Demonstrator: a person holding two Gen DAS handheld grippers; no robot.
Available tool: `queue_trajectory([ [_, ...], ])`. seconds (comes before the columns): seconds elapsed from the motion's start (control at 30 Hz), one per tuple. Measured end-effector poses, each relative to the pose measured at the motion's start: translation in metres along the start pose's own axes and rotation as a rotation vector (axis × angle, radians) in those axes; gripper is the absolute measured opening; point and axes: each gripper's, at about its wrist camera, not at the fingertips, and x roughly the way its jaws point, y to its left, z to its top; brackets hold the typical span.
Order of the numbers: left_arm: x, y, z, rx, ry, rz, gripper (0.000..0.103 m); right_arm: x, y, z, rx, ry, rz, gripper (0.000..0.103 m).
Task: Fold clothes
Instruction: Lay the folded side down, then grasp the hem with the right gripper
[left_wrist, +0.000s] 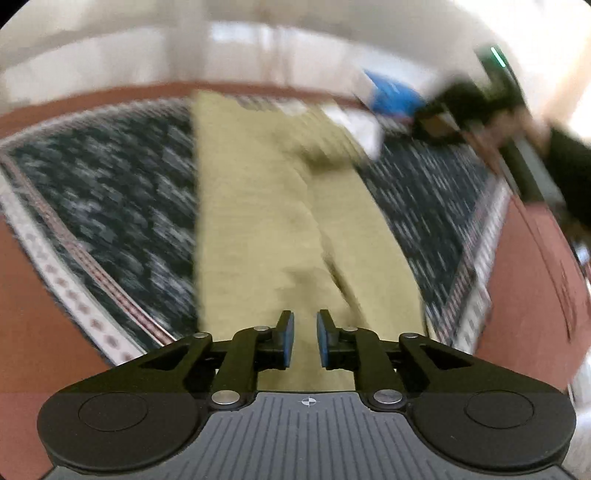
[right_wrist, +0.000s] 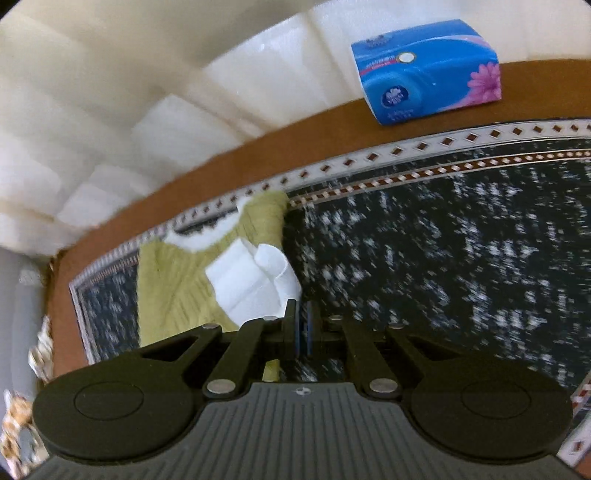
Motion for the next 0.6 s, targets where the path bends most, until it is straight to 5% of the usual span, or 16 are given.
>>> queue_trajectory([
  [0.13, -0.011, 0.026, 0.033, -0.073, -0.116, 0.051, 0.044, -0.014, -0.008, -0.006, 0.005, -0.002, -0.041, 0.016],
  [0.3, 0.011, 0.045, 0.083, -0.022, -0.212, 0.153, 0.050, -0.033, 0.001, -0.009, 0.002, -0.055, -0.008, 0.023],
  [0.37, 0.031, 0.046, 0.106, -0.016, -0.216, 0.169, 0.050, -0.036, 0.017, -0.017, -0.018, -0.060, 0.032, 0.032],
  [0.6, 0.101, 0.050, 0.171, 0.015, -0.157, 0.107, 0.056, -0.024, 0.087, -0.089, -0.106, -0.042, 0.157, 0.036],
])
